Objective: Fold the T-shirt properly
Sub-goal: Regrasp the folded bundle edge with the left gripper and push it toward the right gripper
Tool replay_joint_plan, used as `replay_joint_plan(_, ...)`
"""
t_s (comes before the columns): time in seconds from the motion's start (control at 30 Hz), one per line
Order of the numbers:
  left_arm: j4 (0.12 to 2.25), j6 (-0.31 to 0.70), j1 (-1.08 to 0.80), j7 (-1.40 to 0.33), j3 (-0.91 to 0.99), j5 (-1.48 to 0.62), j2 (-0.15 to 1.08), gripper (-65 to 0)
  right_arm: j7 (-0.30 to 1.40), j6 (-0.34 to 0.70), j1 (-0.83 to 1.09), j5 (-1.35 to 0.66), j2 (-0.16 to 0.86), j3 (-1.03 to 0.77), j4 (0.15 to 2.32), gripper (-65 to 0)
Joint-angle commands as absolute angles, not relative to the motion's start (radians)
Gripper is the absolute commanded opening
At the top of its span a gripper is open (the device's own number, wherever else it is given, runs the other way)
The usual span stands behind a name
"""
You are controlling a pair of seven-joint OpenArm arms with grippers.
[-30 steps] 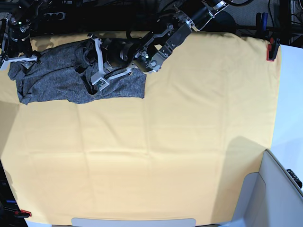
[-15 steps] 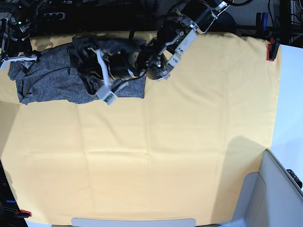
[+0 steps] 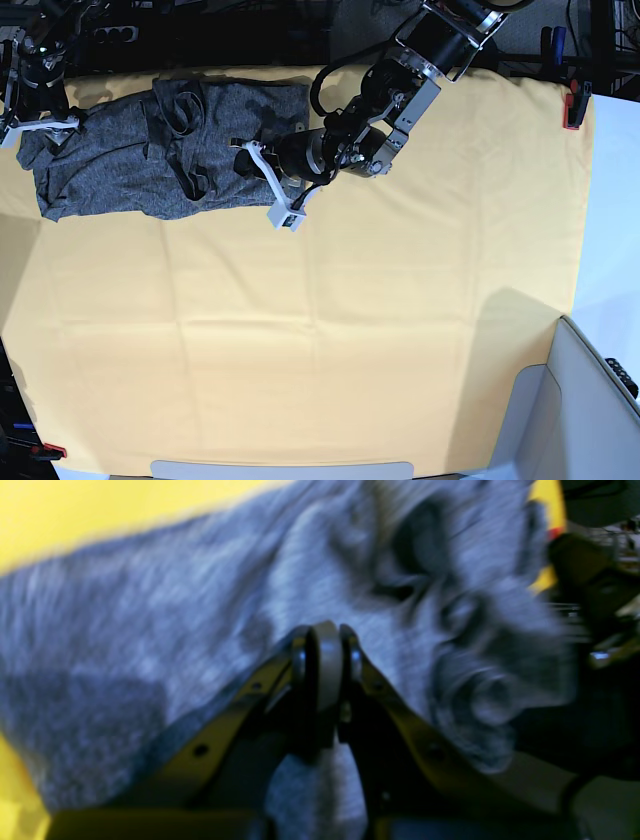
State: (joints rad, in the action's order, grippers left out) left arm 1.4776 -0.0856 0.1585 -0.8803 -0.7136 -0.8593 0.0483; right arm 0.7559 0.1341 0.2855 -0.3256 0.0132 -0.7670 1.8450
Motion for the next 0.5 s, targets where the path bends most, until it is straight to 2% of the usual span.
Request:
replay_joint_plan(0.0,1.484,-0.076,0.197,-0.849,-0.723,-0.874,0.031,-64.8,0.730,0.137,0.285,-0.332,0.024,-0.769,1.860,-23.0)
replay_joint_plan(0.2,1.379,-0.077,0.236,-0.837,-0.746,-0.874,-0.012,-64.8,0.730,0.137,0.285,-0.332,0.024,-0.769,1.860,-23.0)
replay_joint_plan(0.47,1.365,-0.077,0.252,-0.806,-0.789,-0.874,-0.036,-64.8,0.730,0.137,0.288,-0.332,0.024,-0.769,1.860,-23.0)
